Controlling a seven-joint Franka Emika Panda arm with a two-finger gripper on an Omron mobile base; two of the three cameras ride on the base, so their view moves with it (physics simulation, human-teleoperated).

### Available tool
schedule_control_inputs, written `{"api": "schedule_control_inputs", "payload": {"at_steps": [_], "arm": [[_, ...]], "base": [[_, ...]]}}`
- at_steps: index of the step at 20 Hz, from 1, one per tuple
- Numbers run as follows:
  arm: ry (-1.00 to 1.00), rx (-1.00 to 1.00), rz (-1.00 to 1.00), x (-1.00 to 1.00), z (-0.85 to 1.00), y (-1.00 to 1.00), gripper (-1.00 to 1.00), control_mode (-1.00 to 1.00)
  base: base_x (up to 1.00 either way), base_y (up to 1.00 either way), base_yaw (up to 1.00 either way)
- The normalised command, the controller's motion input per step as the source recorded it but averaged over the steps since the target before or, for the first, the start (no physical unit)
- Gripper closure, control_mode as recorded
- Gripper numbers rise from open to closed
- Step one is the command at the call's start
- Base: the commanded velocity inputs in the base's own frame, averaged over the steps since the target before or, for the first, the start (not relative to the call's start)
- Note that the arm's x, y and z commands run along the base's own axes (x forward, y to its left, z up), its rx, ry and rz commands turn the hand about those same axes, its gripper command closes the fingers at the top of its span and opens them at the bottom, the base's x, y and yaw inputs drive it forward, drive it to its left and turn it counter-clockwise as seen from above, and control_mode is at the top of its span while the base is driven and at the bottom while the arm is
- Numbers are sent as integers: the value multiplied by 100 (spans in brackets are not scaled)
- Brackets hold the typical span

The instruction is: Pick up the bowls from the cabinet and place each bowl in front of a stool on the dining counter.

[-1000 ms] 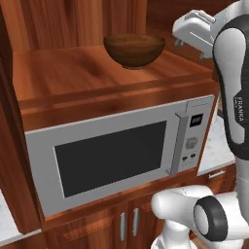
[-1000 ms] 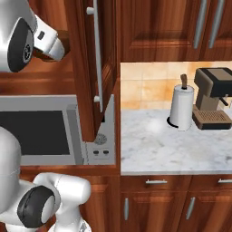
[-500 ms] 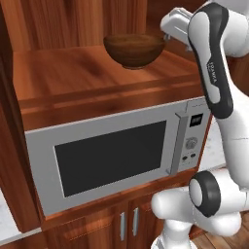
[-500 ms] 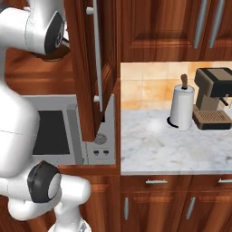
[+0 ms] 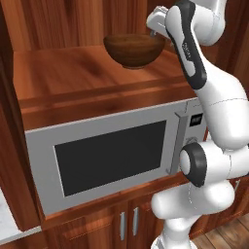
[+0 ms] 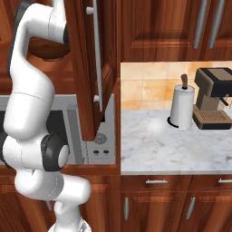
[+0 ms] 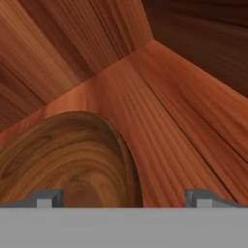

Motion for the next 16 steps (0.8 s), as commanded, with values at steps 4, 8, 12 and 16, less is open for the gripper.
{"api": "schedule_control_inputs", "payload": {"at_steps": [4, 8, 12, 16], "arm": [[16, 0, 0, 42, 0, 14, -100, -100], [17, 0, 0, 14, -2, 20, -100, -100], [22, 0, 2, 16, -5, 24, -100, -100], [27, 0, 7, 8, -13, 23, -100, -100]], "base": [[0, 0, 0], [0, 0, 0], [0, 0, 0], [0, 0, 0]]}}
